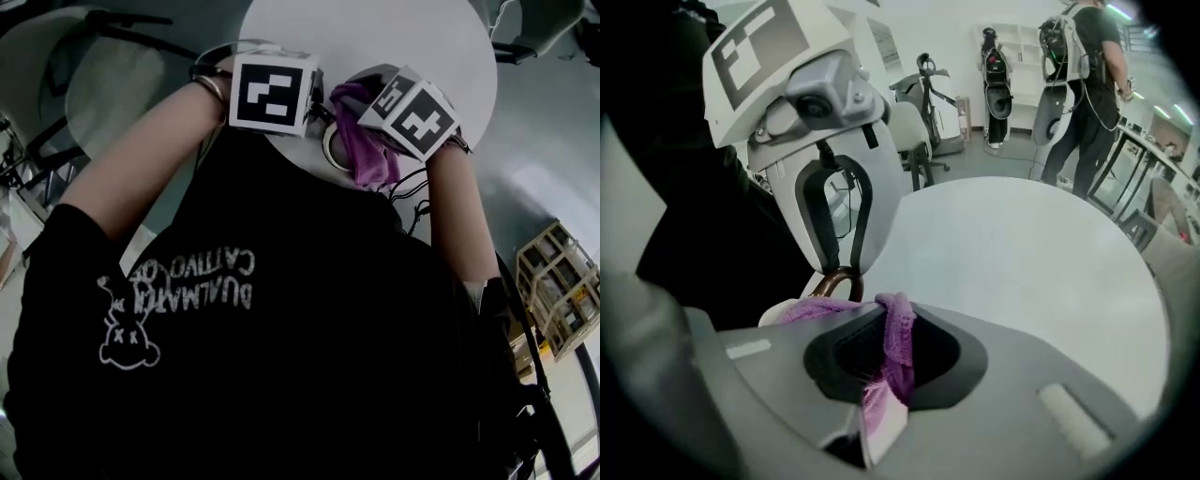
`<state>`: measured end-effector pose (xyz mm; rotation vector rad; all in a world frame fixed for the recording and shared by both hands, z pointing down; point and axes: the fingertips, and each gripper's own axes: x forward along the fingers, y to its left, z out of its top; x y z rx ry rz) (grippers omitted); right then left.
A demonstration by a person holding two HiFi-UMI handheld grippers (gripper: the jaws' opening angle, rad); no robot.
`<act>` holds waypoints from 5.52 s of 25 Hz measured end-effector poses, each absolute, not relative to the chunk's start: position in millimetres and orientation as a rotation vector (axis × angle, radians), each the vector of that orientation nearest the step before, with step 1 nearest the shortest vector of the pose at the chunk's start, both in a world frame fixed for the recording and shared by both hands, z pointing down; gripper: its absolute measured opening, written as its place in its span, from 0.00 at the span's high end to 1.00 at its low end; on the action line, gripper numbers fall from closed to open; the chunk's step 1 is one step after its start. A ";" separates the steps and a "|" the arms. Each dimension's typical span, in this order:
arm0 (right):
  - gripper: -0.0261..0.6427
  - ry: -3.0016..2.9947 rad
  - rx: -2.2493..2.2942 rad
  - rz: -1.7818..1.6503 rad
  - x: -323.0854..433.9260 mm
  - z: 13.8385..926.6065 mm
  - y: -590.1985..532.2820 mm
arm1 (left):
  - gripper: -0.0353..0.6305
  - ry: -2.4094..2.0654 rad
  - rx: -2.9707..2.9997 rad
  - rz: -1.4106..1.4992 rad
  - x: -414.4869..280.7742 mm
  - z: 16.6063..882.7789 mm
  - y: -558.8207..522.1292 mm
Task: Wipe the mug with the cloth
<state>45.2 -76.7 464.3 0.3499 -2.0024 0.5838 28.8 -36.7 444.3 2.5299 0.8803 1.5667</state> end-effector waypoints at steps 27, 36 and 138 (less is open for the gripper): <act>0.89 -2.190 0.567 0.176 70.3 463.6 -73.0 | 0.83 0.752 2.507 1.782 18.0 457.3 -33.2; 0.89 -2.159 0.684 0.161 84.1 464.5 -69.6 | 0.83 0.728 2.477 1.772 20.2 458.1 -35.0; 0.90 -1.396 1.865 0.852 115.8 476.0 95.5 | 0.83 0.683 2.327 1.815 18.6 454.5 -19.7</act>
